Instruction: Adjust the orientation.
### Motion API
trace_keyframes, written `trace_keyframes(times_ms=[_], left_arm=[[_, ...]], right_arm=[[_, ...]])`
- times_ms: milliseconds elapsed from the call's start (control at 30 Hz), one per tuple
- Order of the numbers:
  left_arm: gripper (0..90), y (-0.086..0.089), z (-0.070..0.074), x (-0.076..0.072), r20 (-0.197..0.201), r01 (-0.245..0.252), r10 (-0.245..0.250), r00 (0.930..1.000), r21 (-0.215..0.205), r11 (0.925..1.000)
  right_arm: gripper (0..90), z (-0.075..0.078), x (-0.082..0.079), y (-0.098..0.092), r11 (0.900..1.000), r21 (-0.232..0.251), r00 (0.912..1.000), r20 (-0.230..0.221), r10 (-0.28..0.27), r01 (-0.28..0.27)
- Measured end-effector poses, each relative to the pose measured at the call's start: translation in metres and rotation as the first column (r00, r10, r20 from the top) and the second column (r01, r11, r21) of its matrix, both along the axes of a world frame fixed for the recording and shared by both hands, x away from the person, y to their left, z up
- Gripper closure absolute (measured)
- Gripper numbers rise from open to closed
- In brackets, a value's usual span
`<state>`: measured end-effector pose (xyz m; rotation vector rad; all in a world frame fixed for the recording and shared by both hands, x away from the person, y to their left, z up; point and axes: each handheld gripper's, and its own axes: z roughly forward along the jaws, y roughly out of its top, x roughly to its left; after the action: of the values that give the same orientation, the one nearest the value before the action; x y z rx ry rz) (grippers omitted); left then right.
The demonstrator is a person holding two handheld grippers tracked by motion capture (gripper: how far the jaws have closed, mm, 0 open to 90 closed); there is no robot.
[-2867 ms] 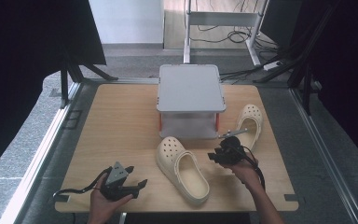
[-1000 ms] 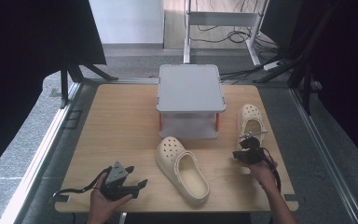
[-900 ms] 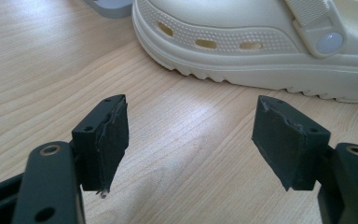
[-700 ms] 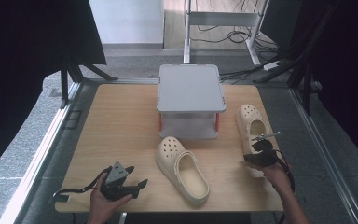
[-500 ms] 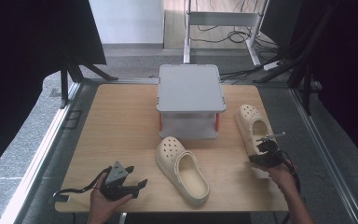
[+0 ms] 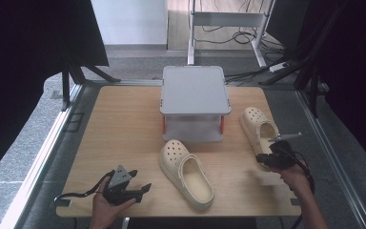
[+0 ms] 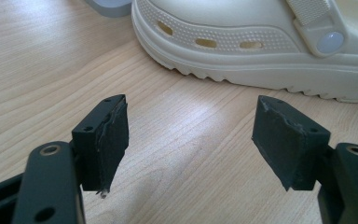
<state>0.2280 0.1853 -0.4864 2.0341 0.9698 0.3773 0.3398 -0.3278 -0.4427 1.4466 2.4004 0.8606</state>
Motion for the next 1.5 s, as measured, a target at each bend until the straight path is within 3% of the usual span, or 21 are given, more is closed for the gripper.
trace_keyframes(times_ms=[133,267,733,1233,1500], left_arm=[[27.6,0.001,0.001,0.0,0.004,-0.001,0.001,1.0,-0.004,1.0],[27.6,0.0,0.0,0.0,0.001,-0.001,0.001,1.0,-0.002,1.0],[27.6,0.001,0.0,0.0,0.001,0.003,-0.003,1.0,0.005,1.0],[27.6,0.001,0.0,0.0,0.003,0.001,-0.001,1.0,0.009,1.0],[27.5,0.002,0.001,0.0,0.005,0.001,-0.001,1.0,0.008,1.0]], right_arm=[[73.7,0.013,0.004,-0.002,1.0,0.004,0.999,0.044,-0.001,0.001],[71.8,0.017,0.014,-0.006,1.0,0.027,0.9983,0.057,-0.012,0.011],[67.9,0.013,0.056,-0.011,0.996,0.026,0.9954,0.033,-0.09,0.09],[64.1,0.003,0.094,-0.007,0.991,0.013,0.991,0.012,-0.133,0.133],[75.1,0.001,0.107,-0.002,0.993,0.023,0.9932,-0.026,-0.114,0.115]])
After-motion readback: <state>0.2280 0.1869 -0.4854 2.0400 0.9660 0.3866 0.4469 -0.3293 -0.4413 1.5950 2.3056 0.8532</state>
